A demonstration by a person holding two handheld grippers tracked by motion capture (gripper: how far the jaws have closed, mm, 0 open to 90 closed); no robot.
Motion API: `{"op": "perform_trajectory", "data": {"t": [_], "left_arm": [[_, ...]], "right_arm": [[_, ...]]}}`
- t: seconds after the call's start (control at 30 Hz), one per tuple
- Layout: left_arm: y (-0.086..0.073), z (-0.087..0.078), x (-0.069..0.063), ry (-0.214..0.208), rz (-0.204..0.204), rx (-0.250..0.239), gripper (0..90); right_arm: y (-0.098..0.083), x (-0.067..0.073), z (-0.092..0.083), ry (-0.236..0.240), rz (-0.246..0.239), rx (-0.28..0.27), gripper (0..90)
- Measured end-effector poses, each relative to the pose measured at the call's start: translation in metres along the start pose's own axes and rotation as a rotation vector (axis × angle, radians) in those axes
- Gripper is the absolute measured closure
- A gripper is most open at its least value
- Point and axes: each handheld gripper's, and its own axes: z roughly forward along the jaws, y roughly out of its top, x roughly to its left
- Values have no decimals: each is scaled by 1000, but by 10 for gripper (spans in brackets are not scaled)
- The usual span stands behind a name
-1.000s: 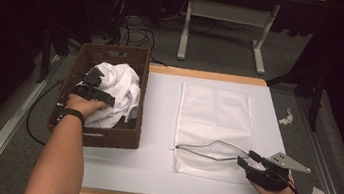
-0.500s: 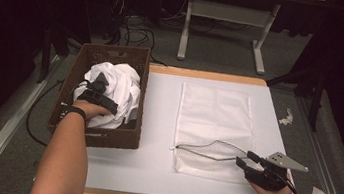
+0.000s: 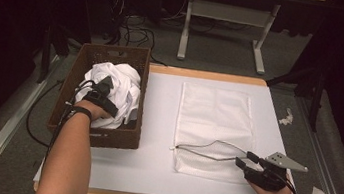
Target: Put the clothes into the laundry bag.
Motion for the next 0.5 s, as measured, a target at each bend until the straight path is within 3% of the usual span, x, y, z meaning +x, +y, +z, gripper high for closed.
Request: {"op": "perform_trajectory", "data": {"t": [0.1,0.2,0.23,0.27,0.3,0.33,0.37,0.5], "left_arm": [[-1,-3,-2,-19,13,-10,315],[-3,-6,0,-35,9,-24,371],[-3,-6,0,-35,9,-24,454],[-4,-8,2,-9,-9,-33,454],[-5,-8,6,-46,-13,-39,539],[-6,-8,6,-47,-21,-52,553],[-7,-8,6,-15,-21,-54,578],[-6,-10,8,-15,-31,-55,663]], "right_arm": [[0,0,0,0,-10,-4,462],[0,-1,0,-2,-5,-5,462],[0,-1,0,-2,-5,-5,462],[0,-1,0,-1,-5,-5,463],[0,-1,0,-1,0,-1,463],[0,-1,0,-1,-3,-1,462],[0,0,0,-2,2,0,463],[0,1,-1,-4,3,-4,463]]}}
